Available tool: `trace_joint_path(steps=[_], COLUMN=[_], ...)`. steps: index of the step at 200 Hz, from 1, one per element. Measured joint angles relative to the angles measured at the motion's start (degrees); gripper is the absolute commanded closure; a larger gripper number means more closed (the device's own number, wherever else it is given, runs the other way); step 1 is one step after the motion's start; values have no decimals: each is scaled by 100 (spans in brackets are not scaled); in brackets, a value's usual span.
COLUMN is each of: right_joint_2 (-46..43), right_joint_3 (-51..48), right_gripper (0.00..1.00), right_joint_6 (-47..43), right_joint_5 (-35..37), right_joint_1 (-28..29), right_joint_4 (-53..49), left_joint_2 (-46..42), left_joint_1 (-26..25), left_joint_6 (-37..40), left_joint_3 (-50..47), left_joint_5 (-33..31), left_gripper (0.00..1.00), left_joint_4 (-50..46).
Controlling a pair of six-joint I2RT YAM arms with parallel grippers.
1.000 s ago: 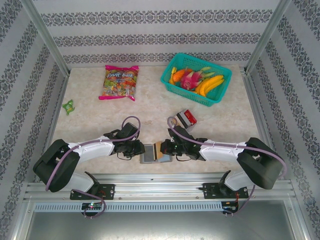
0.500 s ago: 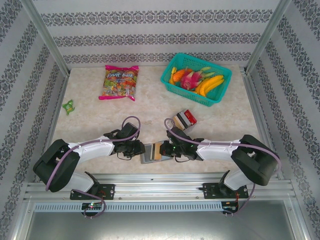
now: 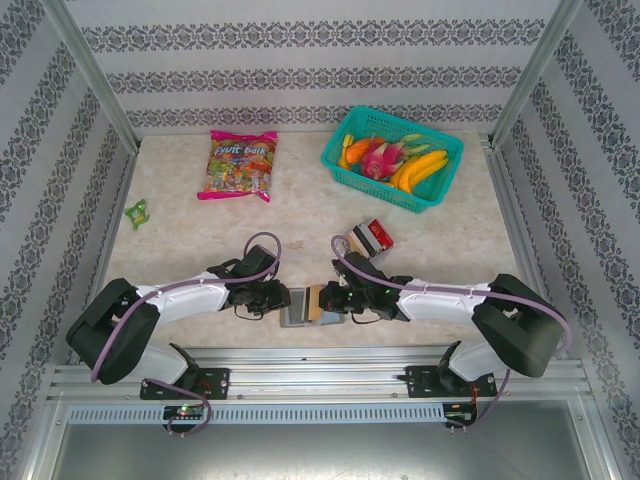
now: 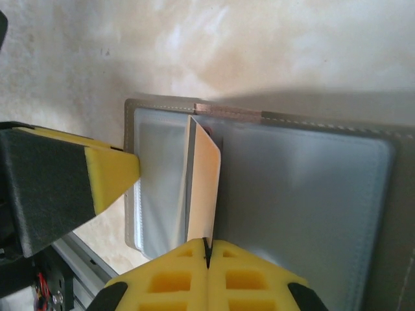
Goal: Put the credit cards into the card holder
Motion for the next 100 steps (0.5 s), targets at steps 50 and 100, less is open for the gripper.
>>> trace_joint_path(steps=[50, 100], right_joint_2=[330, 435], right_joint_3=[186, 229], right_gripper=[100, 100], right_joint_6=[-260, -369], right_joint_5=[-601, -1012], right_joint_1=[-302, -452], right_joint_4=[-136, -181], left_joint_2=[48, 52], left_joint_1=[0, 0], left_joint_6=[20, 20], left_joint_3=[37, 52], left_joint_5=[-2, -4], left_gripper=[72, 72], left_joint_4=[-24, -48])
